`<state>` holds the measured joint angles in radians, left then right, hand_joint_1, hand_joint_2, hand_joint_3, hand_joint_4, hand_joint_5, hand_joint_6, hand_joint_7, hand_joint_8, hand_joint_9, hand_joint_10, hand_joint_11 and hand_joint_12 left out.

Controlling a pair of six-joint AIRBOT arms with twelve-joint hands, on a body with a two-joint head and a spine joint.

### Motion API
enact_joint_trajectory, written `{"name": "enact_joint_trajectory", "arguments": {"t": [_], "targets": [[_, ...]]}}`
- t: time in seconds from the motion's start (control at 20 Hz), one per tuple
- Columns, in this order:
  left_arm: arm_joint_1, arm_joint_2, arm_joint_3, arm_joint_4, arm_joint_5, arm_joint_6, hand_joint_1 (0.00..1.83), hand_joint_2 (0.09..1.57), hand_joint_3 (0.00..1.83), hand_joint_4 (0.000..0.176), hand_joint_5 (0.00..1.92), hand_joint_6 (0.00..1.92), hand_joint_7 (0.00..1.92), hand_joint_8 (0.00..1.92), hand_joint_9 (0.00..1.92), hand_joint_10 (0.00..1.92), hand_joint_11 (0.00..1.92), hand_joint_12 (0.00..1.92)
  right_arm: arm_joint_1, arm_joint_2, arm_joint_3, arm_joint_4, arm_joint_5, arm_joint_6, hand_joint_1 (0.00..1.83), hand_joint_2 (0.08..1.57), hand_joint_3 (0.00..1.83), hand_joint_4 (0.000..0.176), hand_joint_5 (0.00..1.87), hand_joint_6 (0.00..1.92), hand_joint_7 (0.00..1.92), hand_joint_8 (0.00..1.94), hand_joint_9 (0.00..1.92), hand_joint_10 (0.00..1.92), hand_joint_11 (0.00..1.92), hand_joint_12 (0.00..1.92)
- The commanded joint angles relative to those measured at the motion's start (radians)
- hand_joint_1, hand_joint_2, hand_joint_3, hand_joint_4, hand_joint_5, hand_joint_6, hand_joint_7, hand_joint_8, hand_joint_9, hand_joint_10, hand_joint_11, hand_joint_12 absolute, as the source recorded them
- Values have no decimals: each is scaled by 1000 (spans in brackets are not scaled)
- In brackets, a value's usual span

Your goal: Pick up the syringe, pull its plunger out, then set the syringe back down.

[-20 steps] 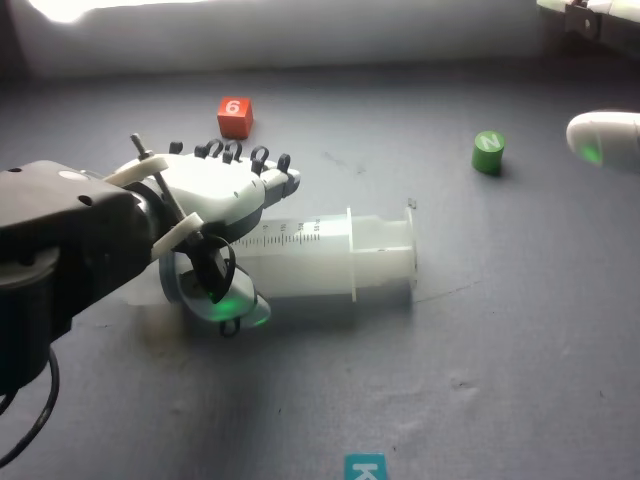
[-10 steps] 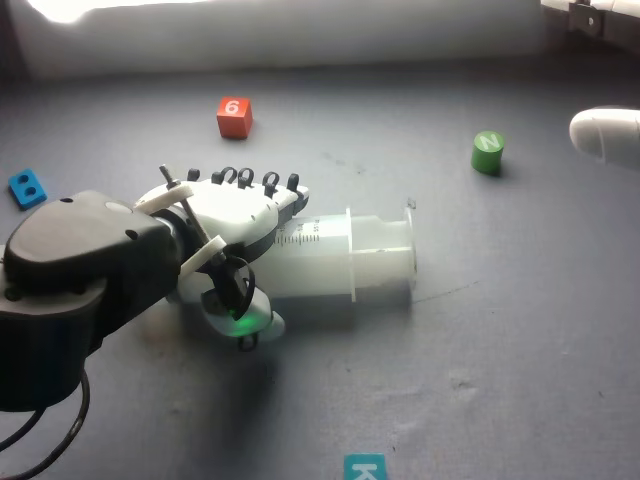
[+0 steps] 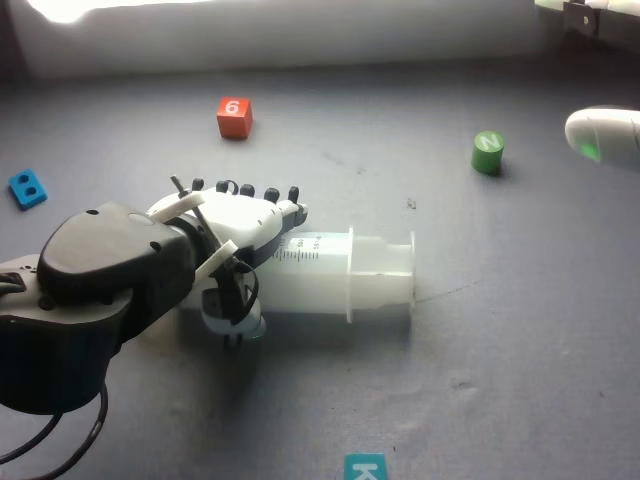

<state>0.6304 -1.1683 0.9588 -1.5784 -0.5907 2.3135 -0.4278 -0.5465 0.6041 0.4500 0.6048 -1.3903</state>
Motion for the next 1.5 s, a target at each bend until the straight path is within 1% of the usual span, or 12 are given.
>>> {"name": "enact_joint_trajectory", "arguments": {"t": [0.0, 0.2, 0.35, 0.4, 0.45, 0.5, 0.55, 0.85, 1.1, 1.15, 1.2, 1.45], "targets": [[1, -6, 1, 34, -15, 9, 1277, 1127, 4, 0, 232, 16, 250, 12, 231, 27, 0, 926, 18, 4, -2, -18, 113, 9, 87, 1309, 0, 0, 200, 4, 224, 3, 196, 4, 0, 410], [3, -7, -5, 33, -26, 6, 1270, 1099, 0, 0, 395, 26, 475, 21, 464, 57, 29, 1152, 22, 3, -5, -18, 112, 12, 70, 1315, 1, 0, 198, 4, 217, 5, 191, 5, 0, 408], [4, -9, -9, 28, -33, 6, 1215, 1124, 2, 0, 649, 36, 815, 36, 832, 99, 344, 1092, 23, 1, -7, -18, 108, 12, 74, 1320, 0, 0, 195, 3, 212, 4, 179, 5, 0, 378], [5, -9, -10, 28, -36, 6, 1318, 1131, 0, 0, 794, 50, 895, 893, 993, 120, 555, 938, 23, -1, -8, -19, 105, 12, 56, 1322, 0, 0, 181, 2, 206, 0, 178, 3, 0, 385], [6, -9, -11, 28, -38, 6, 1261, 1148, 0, 0, 761, 974, 1023, 963, 1121, 146, 670, 928, 22, -2, -9, -20, 102, 13, 18, 1326, 1, 0, 161, 0, 188, 0, 163, 1, 0, 350], [6, -10, -11, 27, -40, 6, 1357, 1113, 8, 0, 827, 987, 1019, 966, 1020, 911, 796, 888, 22, -3, -10, -20, 102, 13, 51, 1321, 0, 0, 176, 4, 206, 4, 178, 5, 0, 381], [7, -10, -11, 27, -42, 6, 1380, 1097, 0, 0, 896, 904, 1028, 954, 1030, 1034, 885, 863, 22, -5, -10, -20, 99, 16, 51, 1322, 0, 0, 178, 3, 209, 3, 183, 5, 0, 404], [9, -11, -15, 23, -50, 6, 1386, 1087, 0, 0, 1020, 712, 1037, 952, 950, 1202, 859, 1074, 29, -12, -10, -26, 73, 77, 34, 1326, 0, 0, 171, 3, 201, 6, 177, 6, 0, 360], [7, -10, -19, 19, -50, 6, 1382, 1094, 0, 0, 987, 812, 985, 988, 974, 1177, 844, 1055, 29, -12, -10, -83, 60, 169, 101, 1309, 0, 0, 200, 6, 231, 5, 198, 4, 0, 410], [6, -10, -20, 19, -50, 6, 1382, 1093, 0, 0, 950, 912, 990, 955, 1003, 1114, 843, 990, 29, -13, -10, -107, 58, 204, 340, 1231, 0, 0, 170, 0, 185, 0, 155, 1, 0, 362], [5, -10, -21, 16, -50, 6, 1382, 1093, 0, 0, 950, 912, 990, 955, 1003, 1114, 843, 990, 29, -14, -10, -134, 58, 243, 340, 1231, 0, 0, 170, 0, 185, 0, 155, 1, 0, 362], [-24, 11, -43, 2, -42, 13, 1381, 1095, 1, 0, 928, 963, 991, 943, 1009, 1087, 852, 920, 20, -42, -7, -159, 59, 324, 737, 1021, 0, 0, 39, 0, 72, 0, 95, 1, 0, 199]]}}
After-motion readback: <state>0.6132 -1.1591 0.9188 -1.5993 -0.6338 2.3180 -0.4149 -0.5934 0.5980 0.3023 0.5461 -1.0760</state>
